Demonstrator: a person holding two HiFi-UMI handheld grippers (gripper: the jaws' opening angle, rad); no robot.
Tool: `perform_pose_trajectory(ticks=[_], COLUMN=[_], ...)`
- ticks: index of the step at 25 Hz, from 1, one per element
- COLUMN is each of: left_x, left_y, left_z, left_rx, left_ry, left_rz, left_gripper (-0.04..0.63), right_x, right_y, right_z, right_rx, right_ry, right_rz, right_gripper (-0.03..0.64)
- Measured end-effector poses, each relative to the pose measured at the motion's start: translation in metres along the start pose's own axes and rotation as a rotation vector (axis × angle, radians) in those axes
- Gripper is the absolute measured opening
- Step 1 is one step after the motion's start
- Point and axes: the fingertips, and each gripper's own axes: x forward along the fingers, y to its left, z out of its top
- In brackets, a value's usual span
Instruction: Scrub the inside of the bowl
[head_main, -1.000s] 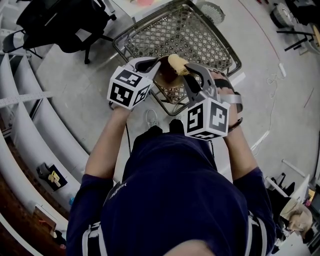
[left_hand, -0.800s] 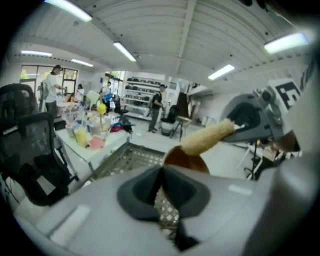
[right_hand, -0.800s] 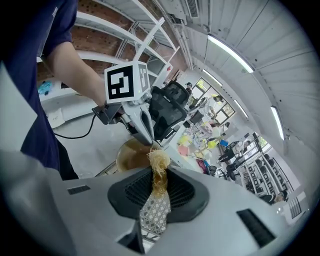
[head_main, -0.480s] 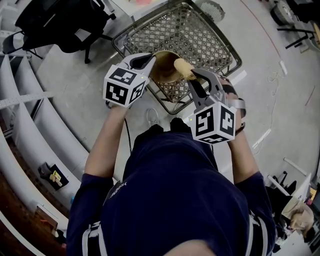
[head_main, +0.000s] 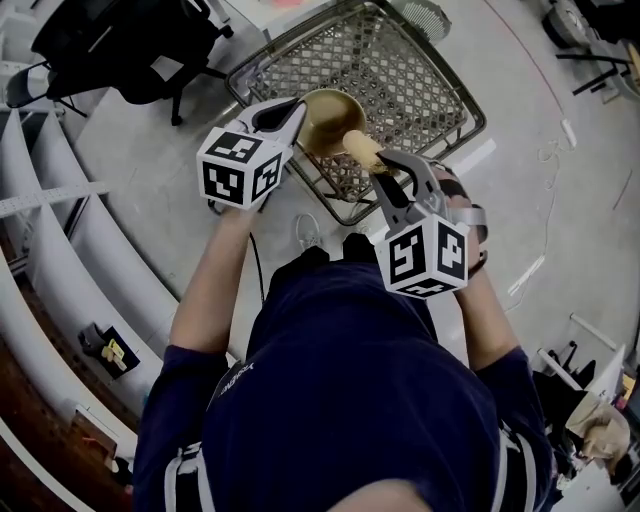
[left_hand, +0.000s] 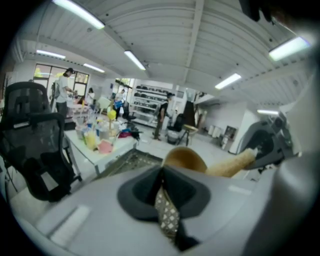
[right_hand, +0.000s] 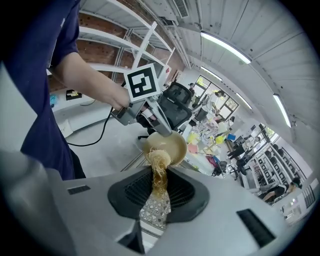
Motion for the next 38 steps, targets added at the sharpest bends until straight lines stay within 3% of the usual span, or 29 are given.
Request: perform_pose_trajectory(ticks=[10,28,38], left_x=[-0.009,-0.006,-0.006], left_y=[0.001,-0.020,-0.021], left_z=[0.008,0.011,0.007], left_rx=[-0.031,-0.193,-0.191], left_ry=[-0.042,-0.104,-0.096], left_rz=[0.002,-0.088,-0.091], left_gripper=[0.014,0.014,0.012], right_x=[0.003,0.012,0.012], right_y=[0.026,0.031,0.035], right_z=[0.017,0.050,0.051], right_rx=[-0.036,-0.090,-0.097], right_ry=[-0.024,-0.073,-0.074], right_rz=[0.032,0.030,0.047], right_gripper=[0.063,0.063,0.063])
